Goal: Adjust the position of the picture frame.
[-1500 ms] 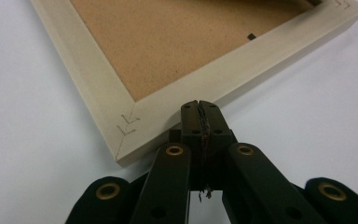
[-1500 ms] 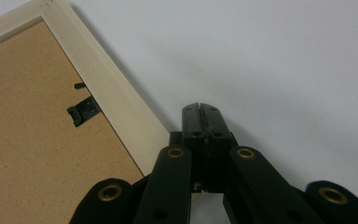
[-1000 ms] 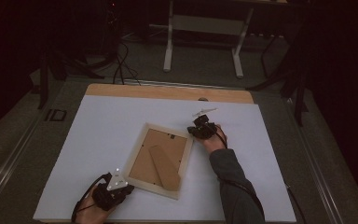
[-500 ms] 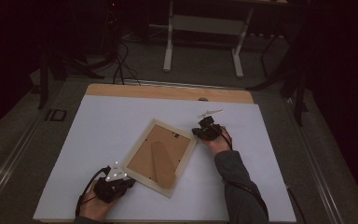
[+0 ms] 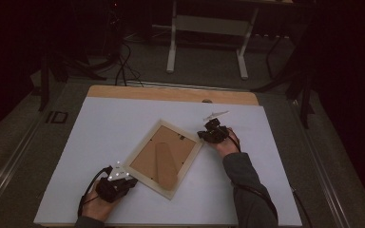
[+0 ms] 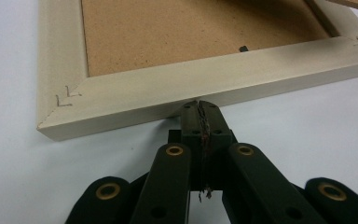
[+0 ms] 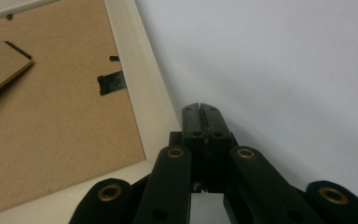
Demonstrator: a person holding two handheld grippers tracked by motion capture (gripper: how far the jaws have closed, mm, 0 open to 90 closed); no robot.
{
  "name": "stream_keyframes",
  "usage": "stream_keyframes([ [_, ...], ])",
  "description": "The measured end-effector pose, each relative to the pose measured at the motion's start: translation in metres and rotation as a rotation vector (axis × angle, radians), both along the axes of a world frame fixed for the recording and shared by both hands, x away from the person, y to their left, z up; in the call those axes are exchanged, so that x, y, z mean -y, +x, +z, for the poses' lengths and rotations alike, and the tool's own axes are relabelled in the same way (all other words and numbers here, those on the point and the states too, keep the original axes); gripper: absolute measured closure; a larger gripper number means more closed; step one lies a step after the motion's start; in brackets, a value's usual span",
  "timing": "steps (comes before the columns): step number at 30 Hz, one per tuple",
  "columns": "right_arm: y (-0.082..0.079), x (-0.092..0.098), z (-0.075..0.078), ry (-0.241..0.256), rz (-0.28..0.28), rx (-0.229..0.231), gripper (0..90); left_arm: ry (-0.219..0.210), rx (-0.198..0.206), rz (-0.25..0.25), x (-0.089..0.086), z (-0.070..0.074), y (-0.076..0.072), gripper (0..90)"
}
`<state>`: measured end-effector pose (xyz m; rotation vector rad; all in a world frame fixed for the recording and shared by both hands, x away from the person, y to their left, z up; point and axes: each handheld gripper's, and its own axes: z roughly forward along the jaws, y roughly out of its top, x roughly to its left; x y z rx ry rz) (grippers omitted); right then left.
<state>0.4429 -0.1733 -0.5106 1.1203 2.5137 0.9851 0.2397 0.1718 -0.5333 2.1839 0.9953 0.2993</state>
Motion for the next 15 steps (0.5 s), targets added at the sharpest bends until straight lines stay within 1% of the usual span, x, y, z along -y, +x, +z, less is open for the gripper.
stream_keyframes([
  [5, 0.004, 0.0, -0.006, -0.02, -0.026, -0.017, 89.7, 0.008, -0.006, 0.01, 0.0, 0.001, 0.005, 90.0],
  [7, 0.003, 0.001, -0.008, -0.018, -0.033, -0.022, 89.7, -0.002, -0.007, 0.019, -0.001, 0.0, 0.008, 90.0],
  [10, 0.002, 0.004, -0.01, -0.012, -0.036, -0.027, 89.7, -0.012, -0.008, 0.033, -0.002, 0.0, 0.011, 90.0],
  [15, 0.001, 0.008, -0.011, -0.016, -0.029, -0.03, 89.7, -0.009, -0.004, 0.054, -0.002, 0.0, 0.016, 90.0],
])
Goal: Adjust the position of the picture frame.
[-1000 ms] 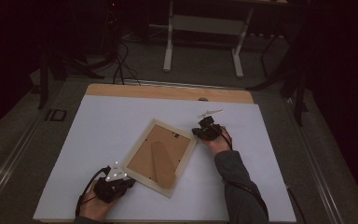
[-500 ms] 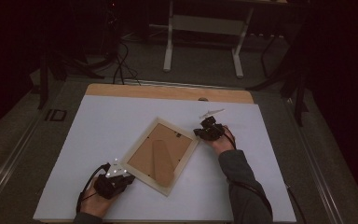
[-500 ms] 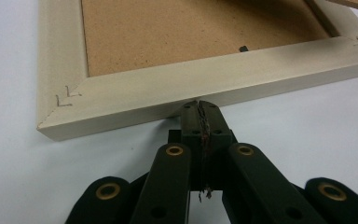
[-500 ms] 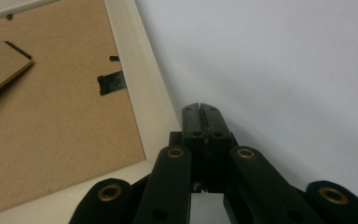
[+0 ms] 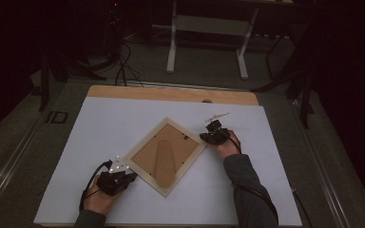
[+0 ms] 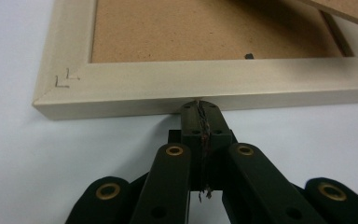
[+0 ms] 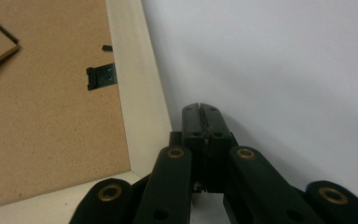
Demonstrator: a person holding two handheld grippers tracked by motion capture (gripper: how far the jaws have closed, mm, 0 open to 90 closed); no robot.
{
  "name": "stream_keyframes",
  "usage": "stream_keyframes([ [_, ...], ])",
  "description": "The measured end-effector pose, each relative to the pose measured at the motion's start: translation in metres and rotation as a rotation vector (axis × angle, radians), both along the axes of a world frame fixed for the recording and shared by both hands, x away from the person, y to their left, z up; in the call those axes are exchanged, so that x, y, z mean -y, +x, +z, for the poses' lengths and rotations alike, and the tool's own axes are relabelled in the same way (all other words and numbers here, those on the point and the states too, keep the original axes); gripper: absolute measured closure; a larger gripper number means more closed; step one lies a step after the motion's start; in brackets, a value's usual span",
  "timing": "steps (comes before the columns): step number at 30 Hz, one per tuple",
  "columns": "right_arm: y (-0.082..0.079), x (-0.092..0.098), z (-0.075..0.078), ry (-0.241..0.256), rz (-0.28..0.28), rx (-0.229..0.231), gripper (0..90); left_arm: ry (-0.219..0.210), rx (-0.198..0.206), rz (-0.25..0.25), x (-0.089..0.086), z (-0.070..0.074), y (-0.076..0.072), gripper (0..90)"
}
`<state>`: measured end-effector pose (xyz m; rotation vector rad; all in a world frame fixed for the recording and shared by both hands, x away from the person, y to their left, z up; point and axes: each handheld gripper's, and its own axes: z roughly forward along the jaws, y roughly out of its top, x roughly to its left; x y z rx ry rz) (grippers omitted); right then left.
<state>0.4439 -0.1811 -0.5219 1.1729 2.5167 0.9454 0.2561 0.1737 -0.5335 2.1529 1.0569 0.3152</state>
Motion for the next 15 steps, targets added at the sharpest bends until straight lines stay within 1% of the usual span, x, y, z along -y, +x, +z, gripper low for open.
stream_keyframes([
  [5, -0.003, 0.004, 0.0, -0.003, 0.01, 0.006, 89.7, -0.023, -0.007, 0.025, -0.002, -0.001, 0.005, 90.0],
  [7, -0.004, 0.006, -0.001, 0.007, 0.007, 0.004, 89.7, -0.033, -0.011, 0.04, -0.003, -0.001, 0.008, 90.0],
  [10, -0.006, 0.008, -0.002, 0.016, 0.007, 0.003, 89.7, -0.037, -0.013, 0.052, -0.003, -0.002, 0.011, 90.0],
  [15, -0.009, 0.011, -0.001, 0.002, 0.018, 0.011, 89.7, -0.03, -0.008, 0.078, -0.001, -0.001, 0.015, 90.0],
])
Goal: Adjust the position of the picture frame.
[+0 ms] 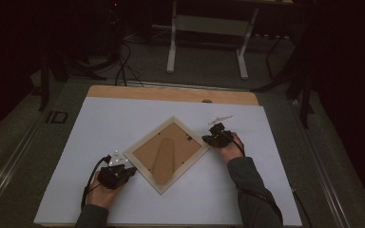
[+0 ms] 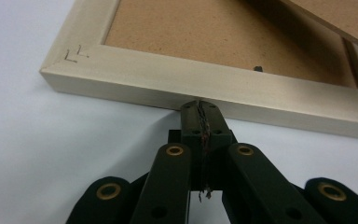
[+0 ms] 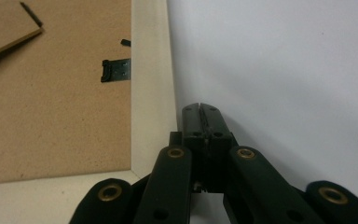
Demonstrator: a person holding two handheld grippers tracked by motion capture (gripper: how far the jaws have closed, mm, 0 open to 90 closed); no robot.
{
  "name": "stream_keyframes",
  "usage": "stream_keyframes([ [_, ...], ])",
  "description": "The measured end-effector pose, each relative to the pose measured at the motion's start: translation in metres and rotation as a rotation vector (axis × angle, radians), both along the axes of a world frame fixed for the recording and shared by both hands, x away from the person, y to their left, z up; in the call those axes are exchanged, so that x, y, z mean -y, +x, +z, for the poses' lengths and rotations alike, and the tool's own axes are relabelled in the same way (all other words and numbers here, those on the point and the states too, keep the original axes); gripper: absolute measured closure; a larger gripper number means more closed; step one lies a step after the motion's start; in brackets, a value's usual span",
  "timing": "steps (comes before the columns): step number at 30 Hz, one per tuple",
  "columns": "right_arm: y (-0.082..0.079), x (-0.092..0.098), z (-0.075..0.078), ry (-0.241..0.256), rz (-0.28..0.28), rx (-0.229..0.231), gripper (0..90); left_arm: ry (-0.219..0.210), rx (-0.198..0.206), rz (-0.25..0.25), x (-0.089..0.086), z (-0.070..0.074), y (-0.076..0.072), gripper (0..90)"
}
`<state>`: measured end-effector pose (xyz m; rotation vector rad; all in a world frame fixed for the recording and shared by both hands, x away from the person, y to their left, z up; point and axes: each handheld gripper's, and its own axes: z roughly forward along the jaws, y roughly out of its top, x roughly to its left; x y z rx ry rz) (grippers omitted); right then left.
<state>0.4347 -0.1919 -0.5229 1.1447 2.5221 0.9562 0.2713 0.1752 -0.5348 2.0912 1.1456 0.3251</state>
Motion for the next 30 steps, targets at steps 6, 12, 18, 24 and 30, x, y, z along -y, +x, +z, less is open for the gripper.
stream_keyframes([
  [6, -0.003, 0.005, 0.0, 0.008, 0.001, -0.003, 89.7, -0.012, -0.002, 0.025, 0.0, -0.001, 0.007, 90.0],
  [12, -0.007, 0.009, 0.0, 0.005, 0.009, -0.002, 89.7, -0.029, -0.007, 0.045, -0.001, -0.001, 0.011, 90.0],
  [18, -0.01, 0.013, -0.001, 0.012, 0.011, 0.0, 89.7, 0.029, -0.003, 0.059, 0.004, 0.002, 0.019, 90.0],
  [24, -0.015, 0.018, -0.001, 0.028, 0.006, -0.006, 89.7, -0.004, -0.012, 0.077, 0.002, 0.001, 0.027, 90.0],
  [30, -0.02, 0.022, -0.002, 0.032, 0.004, -0.001, 89.7, 0.054, -0.011, 0.079, 0.007, 0.004, 0.035, 90.0],
])
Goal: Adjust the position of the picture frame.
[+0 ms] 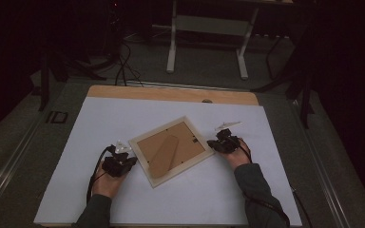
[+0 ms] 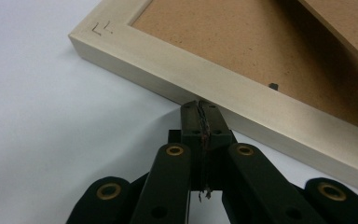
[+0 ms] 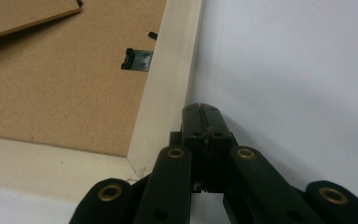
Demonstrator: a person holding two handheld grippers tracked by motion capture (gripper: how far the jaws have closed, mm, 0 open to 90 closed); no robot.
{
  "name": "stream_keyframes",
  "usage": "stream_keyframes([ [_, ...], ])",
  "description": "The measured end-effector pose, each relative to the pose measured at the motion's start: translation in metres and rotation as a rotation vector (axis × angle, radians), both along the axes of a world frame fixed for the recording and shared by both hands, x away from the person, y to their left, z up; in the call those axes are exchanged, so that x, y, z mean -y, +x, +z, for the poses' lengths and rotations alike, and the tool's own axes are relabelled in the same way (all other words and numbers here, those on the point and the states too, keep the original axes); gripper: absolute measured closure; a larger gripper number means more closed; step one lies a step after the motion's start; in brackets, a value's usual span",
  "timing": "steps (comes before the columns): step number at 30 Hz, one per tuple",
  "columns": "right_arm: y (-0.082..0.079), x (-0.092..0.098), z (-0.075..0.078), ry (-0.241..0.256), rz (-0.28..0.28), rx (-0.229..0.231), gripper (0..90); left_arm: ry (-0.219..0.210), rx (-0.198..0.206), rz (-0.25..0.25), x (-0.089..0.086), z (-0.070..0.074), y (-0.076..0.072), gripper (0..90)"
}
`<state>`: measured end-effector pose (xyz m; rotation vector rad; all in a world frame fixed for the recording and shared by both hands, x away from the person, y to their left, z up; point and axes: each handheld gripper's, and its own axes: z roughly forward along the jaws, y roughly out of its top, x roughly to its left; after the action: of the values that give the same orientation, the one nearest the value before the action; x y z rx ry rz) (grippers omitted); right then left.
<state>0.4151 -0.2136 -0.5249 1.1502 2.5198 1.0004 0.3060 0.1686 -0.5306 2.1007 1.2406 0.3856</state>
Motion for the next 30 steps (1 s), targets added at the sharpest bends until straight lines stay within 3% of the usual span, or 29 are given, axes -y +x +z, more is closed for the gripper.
stream_keyframes([
  [3, -0.003, 0.003, -0.001, 0.011, -0.001, 0.003, 89.8, -0.007, -0.004, 0.005, 0.0, 0.0, 0.004, 90.0],
  [8, -0.008, 0.005, -0.001, 0.008, 0.009, 0.006, 89.8, 0.021, -0.004, 0.009, 0.001, 0.001, 0.012, 90.0],
  [21, -0.02, 0.01, -0.002, 0.012, 0.028, 0.018, 89.8, 0.016, 0.006, 0.037, 0.0, 0.0, 0.031, 90.0],
  [30, -0.035, 0.013, -0.005, 0.062, 0.022, 0.02, 89.8, 0.014, 0.007, 0.042, -0.003, 0.0, 0.049, 90.0],
])
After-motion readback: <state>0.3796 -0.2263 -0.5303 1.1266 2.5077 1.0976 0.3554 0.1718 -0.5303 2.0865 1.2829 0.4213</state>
